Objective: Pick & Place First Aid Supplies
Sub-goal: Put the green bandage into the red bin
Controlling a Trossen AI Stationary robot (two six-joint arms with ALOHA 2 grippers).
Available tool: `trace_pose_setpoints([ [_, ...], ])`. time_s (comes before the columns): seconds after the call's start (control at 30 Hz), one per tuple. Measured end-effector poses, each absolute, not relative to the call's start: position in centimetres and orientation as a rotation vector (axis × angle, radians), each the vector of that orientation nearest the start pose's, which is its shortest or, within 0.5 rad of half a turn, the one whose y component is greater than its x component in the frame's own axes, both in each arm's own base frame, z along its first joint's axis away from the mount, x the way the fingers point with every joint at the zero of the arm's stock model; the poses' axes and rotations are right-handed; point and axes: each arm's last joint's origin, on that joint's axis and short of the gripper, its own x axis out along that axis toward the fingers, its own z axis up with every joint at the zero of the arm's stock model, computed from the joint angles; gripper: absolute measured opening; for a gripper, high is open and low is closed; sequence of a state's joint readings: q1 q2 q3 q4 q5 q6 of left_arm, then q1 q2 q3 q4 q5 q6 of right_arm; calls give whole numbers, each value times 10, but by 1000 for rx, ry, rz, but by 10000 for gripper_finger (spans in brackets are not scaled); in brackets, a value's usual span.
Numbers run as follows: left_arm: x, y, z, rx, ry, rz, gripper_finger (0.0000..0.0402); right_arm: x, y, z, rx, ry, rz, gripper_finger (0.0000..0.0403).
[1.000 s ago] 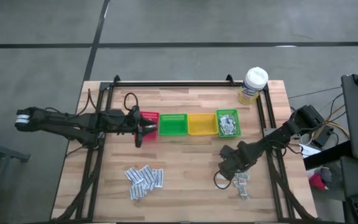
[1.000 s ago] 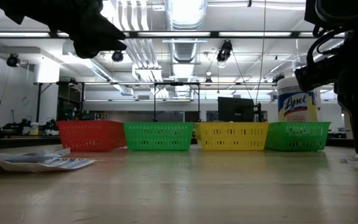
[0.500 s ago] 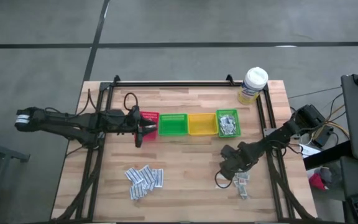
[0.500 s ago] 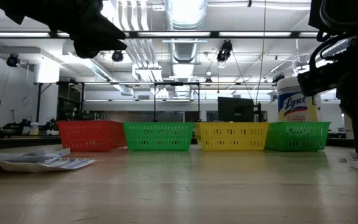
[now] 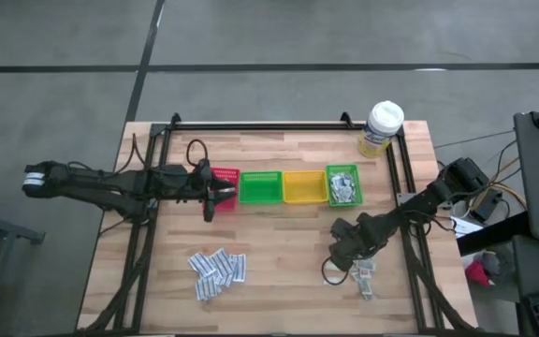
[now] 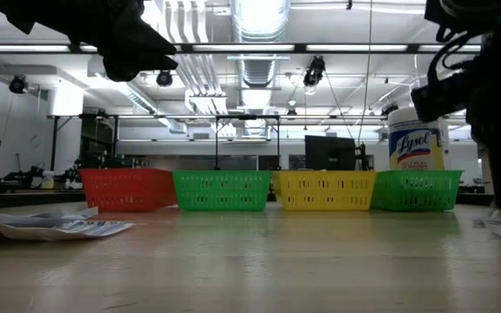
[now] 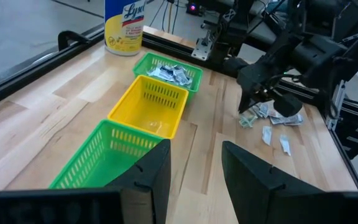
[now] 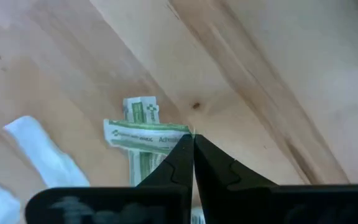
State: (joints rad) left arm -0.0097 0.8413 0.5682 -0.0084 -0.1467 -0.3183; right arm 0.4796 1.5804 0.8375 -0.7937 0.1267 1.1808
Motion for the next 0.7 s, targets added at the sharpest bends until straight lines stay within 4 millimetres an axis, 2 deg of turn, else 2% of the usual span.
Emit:
trace_pose_setpoints([
  [0.3, 189, 2, 265, -294, 256, 179, 136, 236, 118, 189, 424, 1347, -597, 8],
  [0.5, 189, 1, 265, -298, 261, 149, 136, 256, 129, 225, 323, 1167, -507, 8],
  [0.7, 190, -3, 264, -327, 279, 60, 136, 273, 139, 254, 147, 907, -453, 8],
])
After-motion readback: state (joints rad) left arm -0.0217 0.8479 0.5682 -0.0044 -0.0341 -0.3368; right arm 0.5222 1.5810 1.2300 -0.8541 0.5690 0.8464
